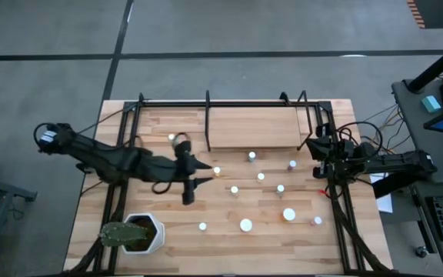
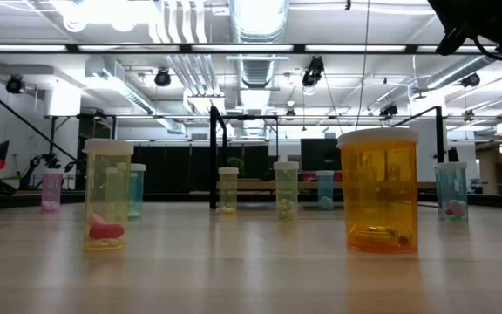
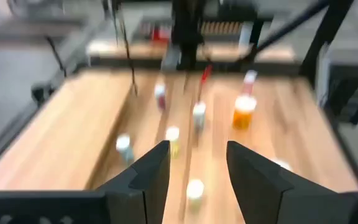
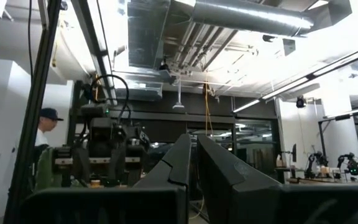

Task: Pick and place medicine bottles onto shelf by color
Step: Put the yellow pill bottle on the shelf

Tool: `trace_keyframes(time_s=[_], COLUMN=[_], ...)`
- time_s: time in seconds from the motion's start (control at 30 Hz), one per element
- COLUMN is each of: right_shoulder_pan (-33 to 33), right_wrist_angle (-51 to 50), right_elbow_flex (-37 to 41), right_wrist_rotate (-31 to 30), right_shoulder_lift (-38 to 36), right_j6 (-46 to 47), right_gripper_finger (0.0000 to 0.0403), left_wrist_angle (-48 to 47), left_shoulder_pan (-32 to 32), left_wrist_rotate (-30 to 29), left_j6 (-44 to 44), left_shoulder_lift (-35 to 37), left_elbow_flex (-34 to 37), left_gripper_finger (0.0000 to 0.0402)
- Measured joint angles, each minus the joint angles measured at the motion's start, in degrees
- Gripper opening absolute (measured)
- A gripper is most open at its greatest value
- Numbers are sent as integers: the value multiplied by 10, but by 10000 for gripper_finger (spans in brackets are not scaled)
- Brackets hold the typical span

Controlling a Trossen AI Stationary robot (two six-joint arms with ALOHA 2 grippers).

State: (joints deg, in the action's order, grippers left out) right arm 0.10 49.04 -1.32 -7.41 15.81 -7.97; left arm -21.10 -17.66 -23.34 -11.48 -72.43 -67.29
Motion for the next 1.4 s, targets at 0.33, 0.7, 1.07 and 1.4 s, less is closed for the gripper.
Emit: trace_keyframes(time_s=[0.33, 0.7, 1.07, 1.4], right_shoulder_pan=[0, 0, 0, 15], right_wrist_angle=[-7, -12, 21, 25], right_elbow_flex=[0, 0, -38, -97], right_wrist_rotate=[0, 1, 71, 100], right_shoulder_lift=[0, 1, 71, 172], right_j6=[4, 6, 12, 4], right_gripper_finger=[18, 18, 18, 18], left_wrist_angle=[-299, -315, -271, -250], left_shoulder_pan=[66, 121, 144, 148], left_wrist_rotate=[128, 105, 68, 67], left_j6=[-47, 32, 74, 89], left_shoulder_lift=[-163, -286, -337, -338], left_elbow_flex=[-170, -178, -171, -159], left_gripper_finger=[143, 194, 239, 239])
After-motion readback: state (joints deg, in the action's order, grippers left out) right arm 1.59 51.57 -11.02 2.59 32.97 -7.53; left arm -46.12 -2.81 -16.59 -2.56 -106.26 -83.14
